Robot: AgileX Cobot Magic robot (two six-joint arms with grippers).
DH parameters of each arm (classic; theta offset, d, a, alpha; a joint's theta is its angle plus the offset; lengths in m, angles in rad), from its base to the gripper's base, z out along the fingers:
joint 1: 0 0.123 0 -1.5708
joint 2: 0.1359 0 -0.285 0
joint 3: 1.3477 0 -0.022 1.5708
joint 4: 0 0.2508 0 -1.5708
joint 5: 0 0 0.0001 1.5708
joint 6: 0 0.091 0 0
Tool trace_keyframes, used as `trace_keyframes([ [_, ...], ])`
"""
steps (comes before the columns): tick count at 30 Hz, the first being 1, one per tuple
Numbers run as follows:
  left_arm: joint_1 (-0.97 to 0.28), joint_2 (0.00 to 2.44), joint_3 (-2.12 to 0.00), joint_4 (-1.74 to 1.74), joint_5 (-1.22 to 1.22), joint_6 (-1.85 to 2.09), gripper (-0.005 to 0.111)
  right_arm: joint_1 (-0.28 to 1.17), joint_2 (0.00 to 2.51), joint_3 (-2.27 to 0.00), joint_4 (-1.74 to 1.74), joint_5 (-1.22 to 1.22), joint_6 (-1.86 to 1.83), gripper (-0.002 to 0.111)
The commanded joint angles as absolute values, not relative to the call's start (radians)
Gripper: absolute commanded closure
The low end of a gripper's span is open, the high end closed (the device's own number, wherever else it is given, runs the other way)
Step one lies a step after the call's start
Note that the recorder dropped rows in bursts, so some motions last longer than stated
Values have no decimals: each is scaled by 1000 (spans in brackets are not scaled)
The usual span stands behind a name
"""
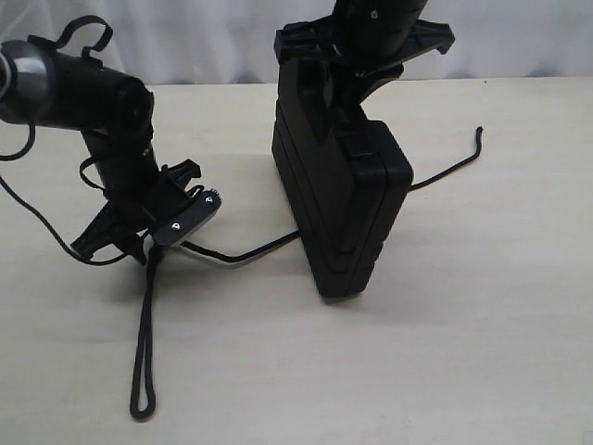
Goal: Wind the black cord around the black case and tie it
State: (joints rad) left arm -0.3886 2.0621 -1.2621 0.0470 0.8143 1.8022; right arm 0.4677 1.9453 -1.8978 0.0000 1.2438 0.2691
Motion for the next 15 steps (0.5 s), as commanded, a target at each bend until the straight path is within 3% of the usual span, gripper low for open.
trace_keyframes([
  [1, -396, 2088, -1258, 29, 885, 1802, 69, 468, 1922, -1905, -15, 1221, 250, 104],
  [10, -396, 2115, -1258, -101, 895, 1718, 106, 468, 1922, -1905, -15, 1221, 248, 104],
  [15, -394, 2113, -1258, -175, 895, 1549, 107, 468, 1922, -1905, -15, 1221, 248, 104],
])
